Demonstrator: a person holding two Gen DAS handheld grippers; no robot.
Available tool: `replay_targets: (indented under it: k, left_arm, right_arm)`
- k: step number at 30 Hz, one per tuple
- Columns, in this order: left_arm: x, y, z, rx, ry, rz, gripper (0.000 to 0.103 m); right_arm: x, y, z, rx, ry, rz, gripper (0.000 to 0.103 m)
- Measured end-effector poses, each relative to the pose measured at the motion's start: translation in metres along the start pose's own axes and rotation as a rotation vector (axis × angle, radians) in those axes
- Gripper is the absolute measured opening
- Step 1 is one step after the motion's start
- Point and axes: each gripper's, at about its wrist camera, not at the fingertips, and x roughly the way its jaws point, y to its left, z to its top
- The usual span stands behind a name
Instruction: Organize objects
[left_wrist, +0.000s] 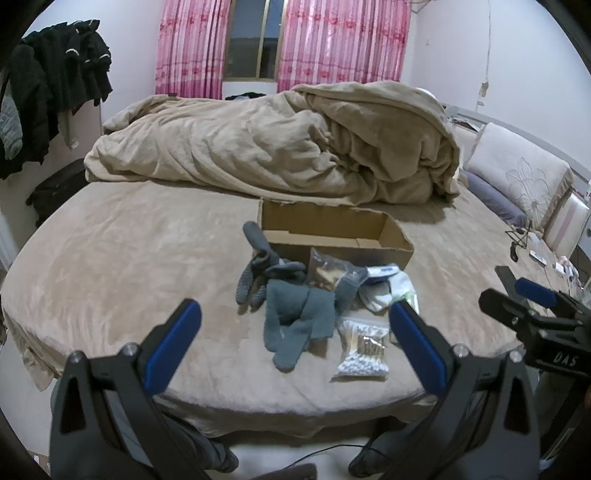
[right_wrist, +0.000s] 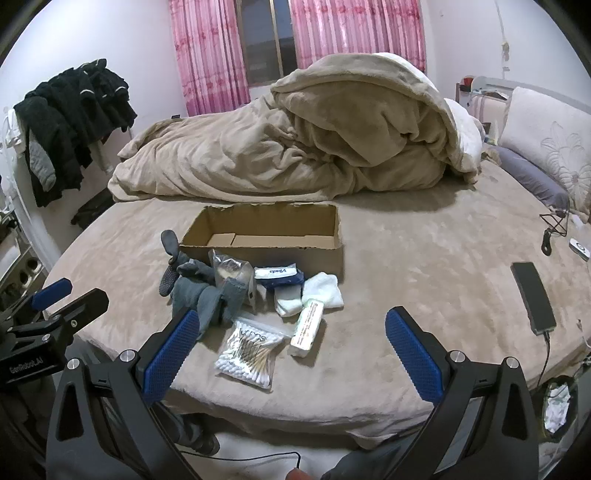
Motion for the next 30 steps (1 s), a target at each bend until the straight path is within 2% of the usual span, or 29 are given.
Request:
replay_targets:
  k: [30]
  left_arm:
    - [0.0004,0.0018,0.0021,-0.023,-0.008,-0.011,0.103]
  right_arm:
    - [0.0089,-0.0039,-0.0002,0.022,0.027,-0.001,0.103]
